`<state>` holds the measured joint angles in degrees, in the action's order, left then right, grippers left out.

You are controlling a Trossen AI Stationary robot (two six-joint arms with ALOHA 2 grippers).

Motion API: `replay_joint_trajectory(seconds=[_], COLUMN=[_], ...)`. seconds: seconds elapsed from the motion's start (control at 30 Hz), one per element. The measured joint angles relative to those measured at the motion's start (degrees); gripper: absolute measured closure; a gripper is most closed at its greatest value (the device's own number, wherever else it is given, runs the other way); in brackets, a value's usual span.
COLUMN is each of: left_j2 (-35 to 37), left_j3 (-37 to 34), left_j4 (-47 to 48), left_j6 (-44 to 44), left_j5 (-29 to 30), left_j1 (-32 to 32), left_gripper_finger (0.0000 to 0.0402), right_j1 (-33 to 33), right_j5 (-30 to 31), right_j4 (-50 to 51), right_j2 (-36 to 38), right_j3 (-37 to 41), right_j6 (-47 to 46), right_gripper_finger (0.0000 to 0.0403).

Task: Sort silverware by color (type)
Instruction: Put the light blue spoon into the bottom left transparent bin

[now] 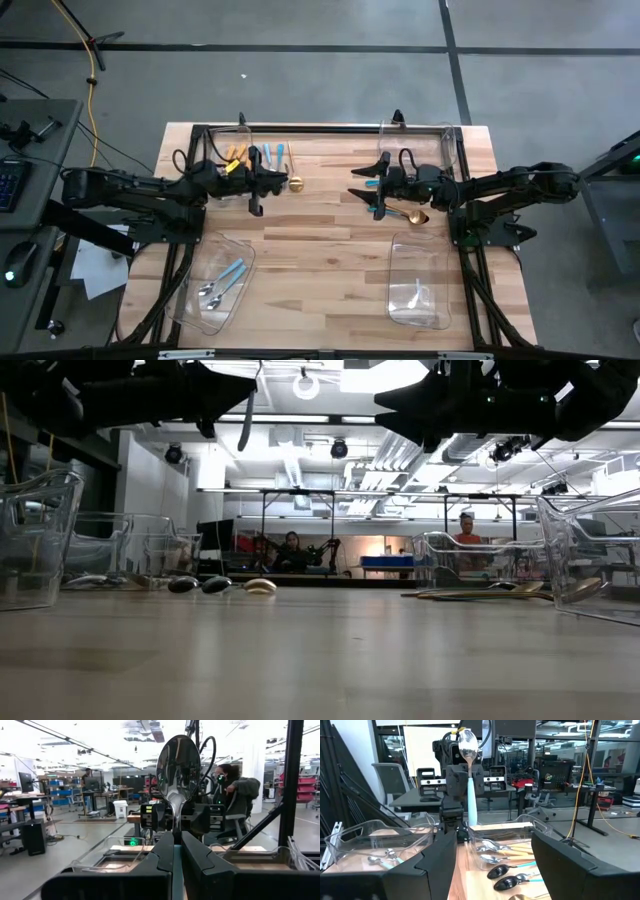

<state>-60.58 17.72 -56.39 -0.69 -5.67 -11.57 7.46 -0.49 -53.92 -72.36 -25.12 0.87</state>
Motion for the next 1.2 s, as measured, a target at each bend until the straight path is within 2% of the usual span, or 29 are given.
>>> replay_joint_trajectory(seconds=[1.03,1.2], left_j2=[0.0,0.0], left_j3=[0.0,0.0], left_j4=[0.0,0.5], left_j6=[0.4,2.2], left_j5=[-1.4,-7.5], left_j1=[0.0,1.0], left_gripper_finger=[0.0401,0.0401], right_j1=[0.0,0.0], right_j5=[0.3,1.0], right_j4=[0.1,0.1], right_j2=[0.0,0.0], right_j3=[0.0,0.0], right_j6=[0.6,0.6], right_gripper_finger=[0.016,0.016])
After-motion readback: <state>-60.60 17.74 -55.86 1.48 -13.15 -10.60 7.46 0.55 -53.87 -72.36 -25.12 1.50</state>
